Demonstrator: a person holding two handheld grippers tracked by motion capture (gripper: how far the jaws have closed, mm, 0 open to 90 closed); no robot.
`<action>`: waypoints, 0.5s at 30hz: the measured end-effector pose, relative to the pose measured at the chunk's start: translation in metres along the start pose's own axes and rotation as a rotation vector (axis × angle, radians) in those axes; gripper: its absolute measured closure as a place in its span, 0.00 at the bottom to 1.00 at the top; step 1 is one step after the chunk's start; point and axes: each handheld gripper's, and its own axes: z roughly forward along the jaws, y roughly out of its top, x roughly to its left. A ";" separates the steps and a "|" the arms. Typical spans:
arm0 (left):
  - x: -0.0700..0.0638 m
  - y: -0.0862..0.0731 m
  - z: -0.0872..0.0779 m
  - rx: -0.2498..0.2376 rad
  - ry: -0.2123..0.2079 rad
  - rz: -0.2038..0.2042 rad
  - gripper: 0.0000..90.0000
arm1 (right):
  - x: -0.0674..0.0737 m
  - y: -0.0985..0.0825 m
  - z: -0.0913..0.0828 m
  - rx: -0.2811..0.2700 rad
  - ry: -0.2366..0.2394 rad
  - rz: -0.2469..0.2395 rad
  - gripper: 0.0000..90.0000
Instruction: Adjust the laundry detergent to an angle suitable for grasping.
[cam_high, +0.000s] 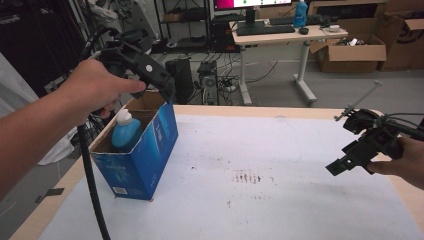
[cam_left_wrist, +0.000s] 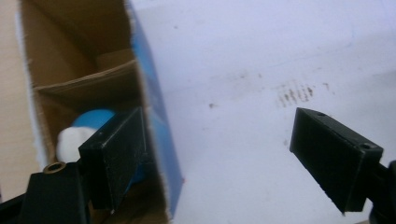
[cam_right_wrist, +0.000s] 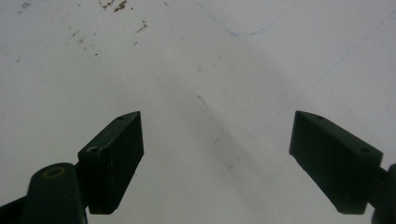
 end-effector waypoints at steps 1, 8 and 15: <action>-0.005 0.000 0.001 0.002 -0.007 0.016 0.21 | 0.000 0.000 0.000 -0.001 0.001 0.000 0.20; -0.045 0.003 0.022 0.032 -0.042 0.137 0.21 | 0.003 -0.002 0.001 0.001 0.001 -0.001 0.20; -0.077 0.002 0.055 0.081 -0.079 0.276 0.21 | 0.004 -0.002 0.003 -0.002 0.004 -0.010 0.20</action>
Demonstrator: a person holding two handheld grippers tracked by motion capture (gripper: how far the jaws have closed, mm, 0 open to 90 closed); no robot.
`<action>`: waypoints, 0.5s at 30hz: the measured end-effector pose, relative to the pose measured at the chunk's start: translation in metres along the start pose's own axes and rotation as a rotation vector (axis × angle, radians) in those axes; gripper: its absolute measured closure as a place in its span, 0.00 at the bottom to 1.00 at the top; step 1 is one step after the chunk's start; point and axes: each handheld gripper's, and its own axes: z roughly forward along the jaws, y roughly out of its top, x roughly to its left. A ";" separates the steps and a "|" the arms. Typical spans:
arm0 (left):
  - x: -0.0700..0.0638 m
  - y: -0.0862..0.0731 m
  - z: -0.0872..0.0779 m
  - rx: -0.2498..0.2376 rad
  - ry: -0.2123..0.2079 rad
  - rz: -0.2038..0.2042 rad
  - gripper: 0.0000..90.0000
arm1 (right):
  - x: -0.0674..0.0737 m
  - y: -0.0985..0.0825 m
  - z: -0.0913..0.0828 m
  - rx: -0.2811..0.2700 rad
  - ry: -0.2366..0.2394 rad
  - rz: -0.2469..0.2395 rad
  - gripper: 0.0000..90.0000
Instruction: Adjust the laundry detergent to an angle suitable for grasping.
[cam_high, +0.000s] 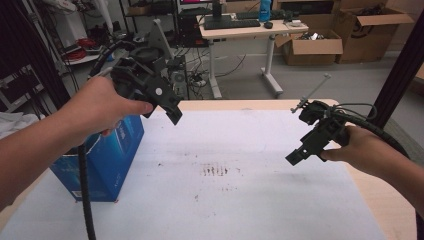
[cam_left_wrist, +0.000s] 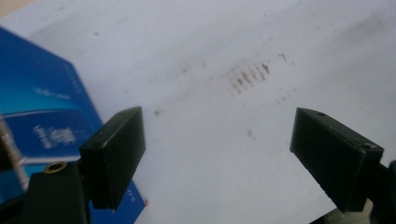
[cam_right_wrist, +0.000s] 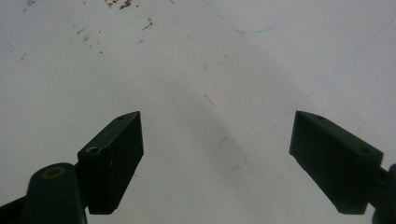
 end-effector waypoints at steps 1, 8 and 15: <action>-0.003 0.001 0.004 0.008 -0.005 0.011 0.21 | 0.000 0.000 0.000 0.000 0.001 0.004 0.20; -0.023 0.003 0.031 0.057 -0.018 0.100 0.21 | 0.000 -0.002 0.002 0.000 0.004 0.011 0.20; -0.037 -0.002 0.049 0.083 -0.038 0.188 0.21 | 0.003 -0.004 0.002 0.000 0.004 0.011 0.19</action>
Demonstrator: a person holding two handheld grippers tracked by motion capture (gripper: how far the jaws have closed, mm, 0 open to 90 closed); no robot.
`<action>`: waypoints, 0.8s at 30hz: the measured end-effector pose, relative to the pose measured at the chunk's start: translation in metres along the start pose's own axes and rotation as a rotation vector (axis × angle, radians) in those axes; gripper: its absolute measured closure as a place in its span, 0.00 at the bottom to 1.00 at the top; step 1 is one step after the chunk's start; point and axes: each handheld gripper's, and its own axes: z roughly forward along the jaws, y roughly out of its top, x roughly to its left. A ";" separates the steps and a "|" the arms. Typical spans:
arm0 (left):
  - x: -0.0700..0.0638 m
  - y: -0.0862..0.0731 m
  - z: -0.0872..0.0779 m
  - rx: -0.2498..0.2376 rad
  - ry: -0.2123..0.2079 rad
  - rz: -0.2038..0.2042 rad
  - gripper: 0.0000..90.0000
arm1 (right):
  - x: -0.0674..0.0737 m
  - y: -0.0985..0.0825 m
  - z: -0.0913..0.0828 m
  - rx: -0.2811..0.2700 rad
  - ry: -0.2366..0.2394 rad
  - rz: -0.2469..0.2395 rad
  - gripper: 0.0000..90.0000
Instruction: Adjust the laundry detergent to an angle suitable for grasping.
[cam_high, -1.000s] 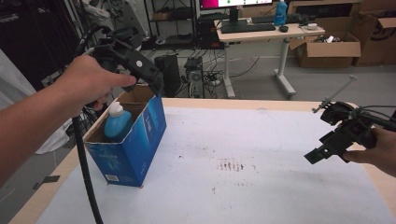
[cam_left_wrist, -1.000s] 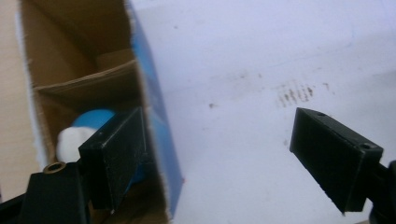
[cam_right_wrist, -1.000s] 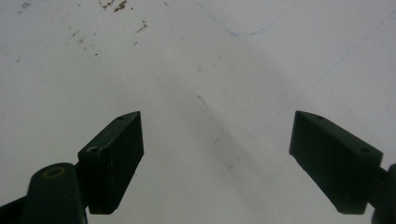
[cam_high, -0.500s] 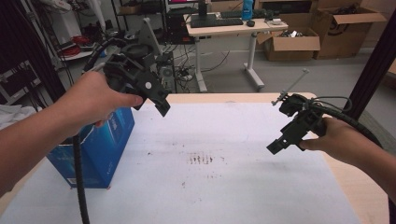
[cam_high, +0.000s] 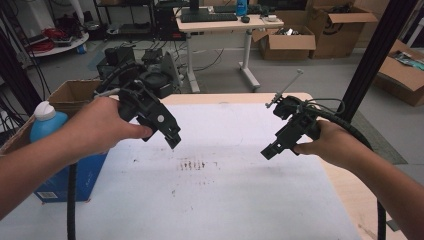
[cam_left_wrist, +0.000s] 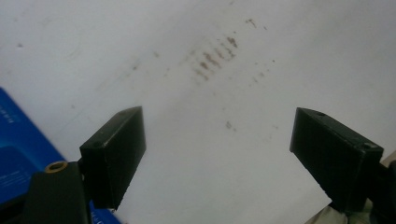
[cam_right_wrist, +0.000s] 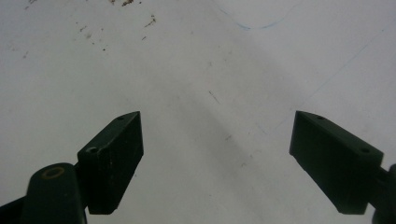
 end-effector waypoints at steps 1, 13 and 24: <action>-0.002 0.000 0.003 0.003 -0.005 0.015 0.21 | 0.001 0.000 0.000 -0.003 0.001 -0.001 0.20; -0.024 0.001 0.021 0.046 -0.058 0.229 0.23 | 0.010 0.001 -0.003 0.002 0.008 -0.025 0.19; -0.023 -0.001 0.042 0.104 -0.062 0.254 0.22 | 0.019 -0.001 -0.005 0.014 0.023 -0.062 0.20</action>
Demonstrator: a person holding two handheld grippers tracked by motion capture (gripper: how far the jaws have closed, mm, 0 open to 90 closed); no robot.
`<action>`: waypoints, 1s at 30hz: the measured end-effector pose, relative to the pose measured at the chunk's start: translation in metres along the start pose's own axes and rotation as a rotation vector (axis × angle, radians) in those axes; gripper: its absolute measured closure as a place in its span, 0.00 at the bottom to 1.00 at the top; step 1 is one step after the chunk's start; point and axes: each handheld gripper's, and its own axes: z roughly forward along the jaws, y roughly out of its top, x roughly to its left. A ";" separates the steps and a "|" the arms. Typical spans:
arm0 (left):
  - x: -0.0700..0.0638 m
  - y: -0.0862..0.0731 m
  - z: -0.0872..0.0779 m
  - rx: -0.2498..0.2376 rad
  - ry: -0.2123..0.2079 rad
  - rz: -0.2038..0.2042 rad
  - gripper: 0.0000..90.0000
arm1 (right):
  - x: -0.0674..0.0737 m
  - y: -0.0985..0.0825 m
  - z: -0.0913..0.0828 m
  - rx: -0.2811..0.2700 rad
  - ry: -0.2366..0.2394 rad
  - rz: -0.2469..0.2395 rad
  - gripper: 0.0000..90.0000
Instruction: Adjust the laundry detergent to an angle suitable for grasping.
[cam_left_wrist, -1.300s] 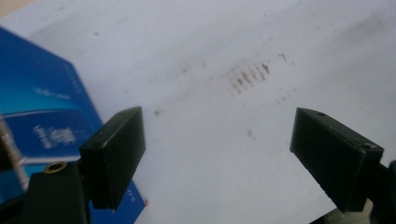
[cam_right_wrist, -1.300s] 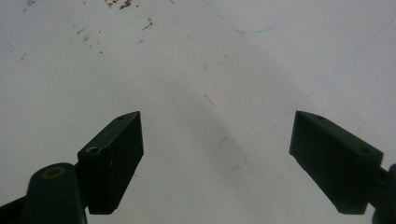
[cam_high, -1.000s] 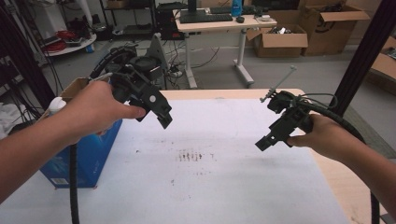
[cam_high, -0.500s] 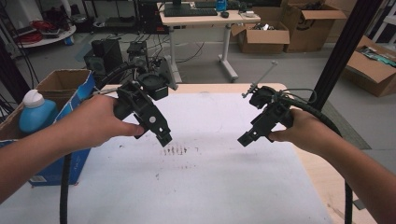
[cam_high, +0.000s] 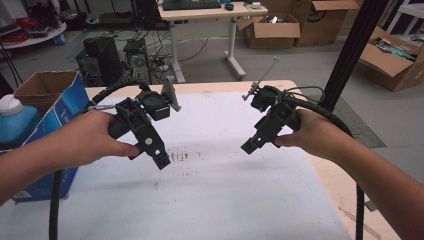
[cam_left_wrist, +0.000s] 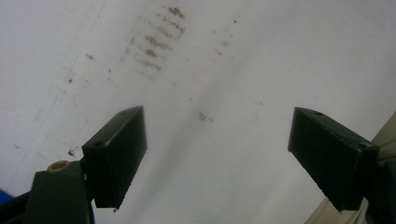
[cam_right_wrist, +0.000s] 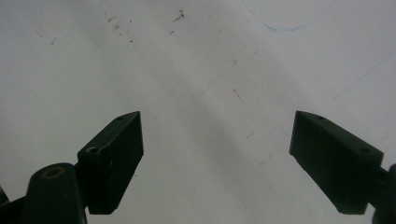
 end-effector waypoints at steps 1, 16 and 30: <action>0.000 0.000 0.000 -0.001 0.000 -0.002 0.22 | 0.000 0.000 0.000 0.000 0.000 0.000 0.20; 0.005 0.000 0.003 0.000 0.002 -0.013 0.22 | 0.002 0.002 0.003 0.011 0.006 -0.005 0.19; 0.009 -0.001 0.001 -0.005 0.000 -0.039 0.22 | 0.002 0.002 0.003 0.006 0.006 -0.006 0.19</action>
